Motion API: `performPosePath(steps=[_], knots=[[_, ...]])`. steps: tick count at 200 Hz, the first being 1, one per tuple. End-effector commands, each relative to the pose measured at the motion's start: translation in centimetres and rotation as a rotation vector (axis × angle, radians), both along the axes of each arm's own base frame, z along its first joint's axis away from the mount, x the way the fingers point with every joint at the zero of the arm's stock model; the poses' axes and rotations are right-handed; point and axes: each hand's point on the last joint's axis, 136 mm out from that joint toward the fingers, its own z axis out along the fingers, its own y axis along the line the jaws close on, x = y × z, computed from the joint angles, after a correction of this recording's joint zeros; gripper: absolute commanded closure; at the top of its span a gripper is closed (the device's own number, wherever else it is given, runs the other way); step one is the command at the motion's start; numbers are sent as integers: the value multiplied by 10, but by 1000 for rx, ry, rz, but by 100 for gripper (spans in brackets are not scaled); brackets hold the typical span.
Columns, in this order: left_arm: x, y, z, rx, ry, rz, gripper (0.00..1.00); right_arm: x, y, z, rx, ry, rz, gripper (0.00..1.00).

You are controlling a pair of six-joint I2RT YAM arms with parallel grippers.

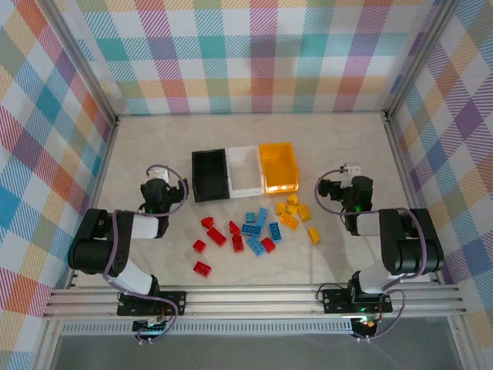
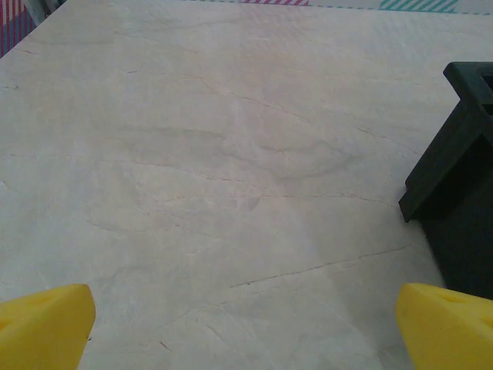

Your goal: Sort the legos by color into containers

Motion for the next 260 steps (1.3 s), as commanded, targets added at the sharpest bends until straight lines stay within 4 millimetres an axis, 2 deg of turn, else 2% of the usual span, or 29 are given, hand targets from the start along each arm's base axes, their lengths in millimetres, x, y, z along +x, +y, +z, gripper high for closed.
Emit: performPosePath(steps=[1,260], knots=[[1,0,4,-18,-23,-6,0,4,1,10,7,-34,6,0],[1,0,4,-19,-26,-5,0,4,-2,11,5,-36,-10,0]])
